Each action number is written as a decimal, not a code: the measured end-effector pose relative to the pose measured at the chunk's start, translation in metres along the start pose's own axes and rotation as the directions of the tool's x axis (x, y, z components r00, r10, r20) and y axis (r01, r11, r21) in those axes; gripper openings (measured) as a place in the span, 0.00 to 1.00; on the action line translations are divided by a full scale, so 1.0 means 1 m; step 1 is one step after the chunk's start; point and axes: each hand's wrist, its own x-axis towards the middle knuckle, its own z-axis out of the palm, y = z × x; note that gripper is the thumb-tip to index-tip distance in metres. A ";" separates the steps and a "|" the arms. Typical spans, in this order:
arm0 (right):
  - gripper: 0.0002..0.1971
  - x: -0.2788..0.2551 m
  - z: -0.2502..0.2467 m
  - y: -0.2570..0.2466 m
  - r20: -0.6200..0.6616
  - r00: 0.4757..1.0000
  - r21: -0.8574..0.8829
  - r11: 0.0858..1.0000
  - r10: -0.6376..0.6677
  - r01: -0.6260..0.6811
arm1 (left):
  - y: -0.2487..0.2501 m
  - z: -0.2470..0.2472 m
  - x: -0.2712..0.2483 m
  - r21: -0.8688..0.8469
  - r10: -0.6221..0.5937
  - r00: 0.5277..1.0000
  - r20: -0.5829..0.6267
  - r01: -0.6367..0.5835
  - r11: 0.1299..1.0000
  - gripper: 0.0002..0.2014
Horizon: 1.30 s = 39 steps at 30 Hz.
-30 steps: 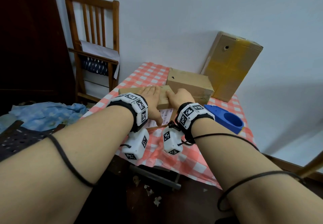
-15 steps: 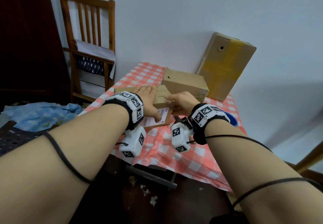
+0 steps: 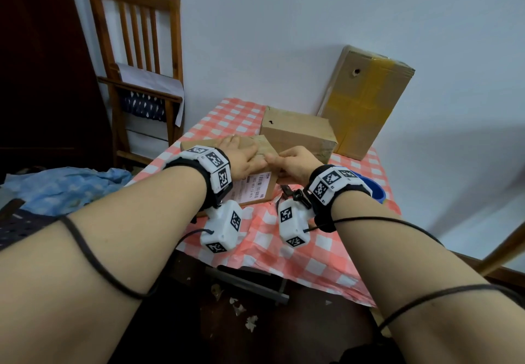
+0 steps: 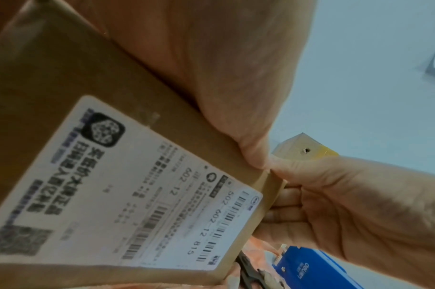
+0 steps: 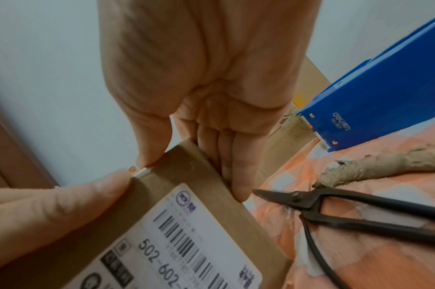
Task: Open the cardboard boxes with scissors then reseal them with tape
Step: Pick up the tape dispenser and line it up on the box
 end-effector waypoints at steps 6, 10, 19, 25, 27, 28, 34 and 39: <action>0.14 0.000 0.004 -0.003 -0.057 0.998 0.010 0.999 0.033 -0.033 | 0.000 -0.003 0.000 0.012 0.011 1.000 -0.014 -0.011 1.000 0.29; 0.18 -0.003 0.007 -0.009 -0.081 0.996 -0.075 0.997 0.022 -0.028 | 0.001 -0.006 0.002 0.014 0.010 1.000 -0.029 -0.009 1.000 0.31; 0.21 0.011 0.017 -0.027 -0.191 0.981 -0.473 0.878 -0.026 -0.069 | 0.002 0.006 0.010 0.063 -0.057 0.997 -0.061 0.061 0.996 0.52; 0.21 0.013 0.018 -0.024 -0.185 0.983 -0.435 0.896 0.007 -0.088 | 0.004 0.005 0.011 0.098 -0.070 0.996 -0.047 0.075 0.992 0.53; 0.25 0.010 0.020 -0.024 -0.167 0.986 -0.415 0.905 0.029 -0.097 | 0.004 0.005 0.010 0.089 -0.071 0.996 -0.048 0.075 0.993 0.53; 0.25 0.010 0.020 -0.023 -0.174 0.984 -0.421 0.902 0.025 -0.097 | 0.004 0.005 0.010 0.089 -0.069 0.996 -0.048 0.073 0.993 0.53; 0.34 0.009 0.019 -0.020 -0.126 0.990 -0.282 0.954 0.068 -0.101 | 0.005 0.004 0.010 0.091 -0.069 0.995 -0.066 0.075 0.993 0.52; 0.20 0.007 0.015 -0.017 -0.116 0.993 -0.276 0.959 0.023 -0.054 | 0.005 0.006 0.008 0.090 -0.066 0.995 -0.070 0.072 0.993 0.52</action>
